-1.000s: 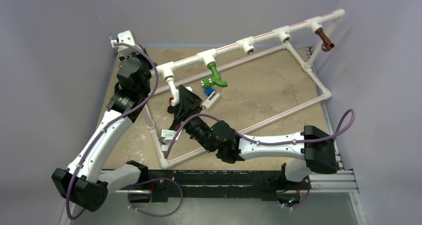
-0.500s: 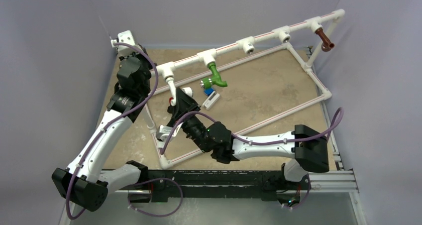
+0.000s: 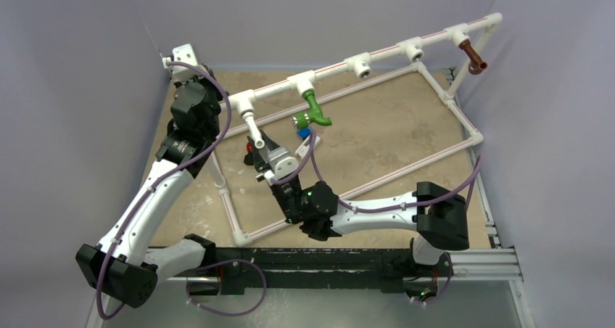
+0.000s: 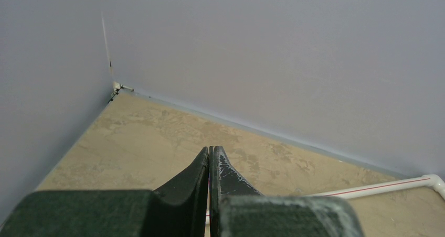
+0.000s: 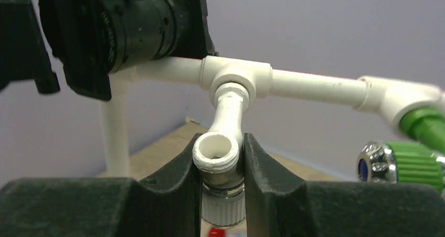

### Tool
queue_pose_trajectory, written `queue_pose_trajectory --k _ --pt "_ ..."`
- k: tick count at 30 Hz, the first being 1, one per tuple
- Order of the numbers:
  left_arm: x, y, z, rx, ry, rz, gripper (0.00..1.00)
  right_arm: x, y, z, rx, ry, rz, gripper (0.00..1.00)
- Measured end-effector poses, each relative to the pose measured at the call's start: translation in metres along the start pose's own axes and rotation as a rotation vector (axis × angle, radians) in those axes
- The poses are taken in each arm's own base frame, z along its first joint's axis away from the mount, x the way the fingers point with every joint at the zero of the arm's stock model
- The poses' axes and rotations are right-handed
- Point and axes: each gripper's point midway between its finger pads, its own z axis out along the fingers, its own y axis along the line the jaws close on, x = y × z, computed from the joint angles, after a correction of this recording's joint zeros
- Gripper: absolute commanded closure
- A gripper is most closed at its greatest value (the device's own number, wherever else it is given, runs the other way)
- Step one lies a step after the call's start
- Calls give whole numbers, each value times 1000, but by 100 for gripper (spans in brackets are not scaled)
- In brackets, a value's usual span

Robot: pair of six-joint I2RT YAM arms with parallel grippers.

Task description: Install the water faucets

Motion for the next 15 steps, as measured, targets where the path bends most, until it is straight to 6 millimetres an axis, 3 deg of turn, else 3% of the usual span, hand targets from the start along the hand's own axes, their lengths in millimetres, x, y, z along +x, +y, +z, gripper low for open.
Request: queue_pose_trajectory --k 11,12,15 --pt "1 -1 0 9 6 7 100 -4 12 -2 106 -11 839 100" --pt "1 -1 0 10 7 8 100 -6 13 -3 120 -16 994 100" --pt "1 -2 0 11 7 8 100 -8 15 -3 133 -23 1166 100"
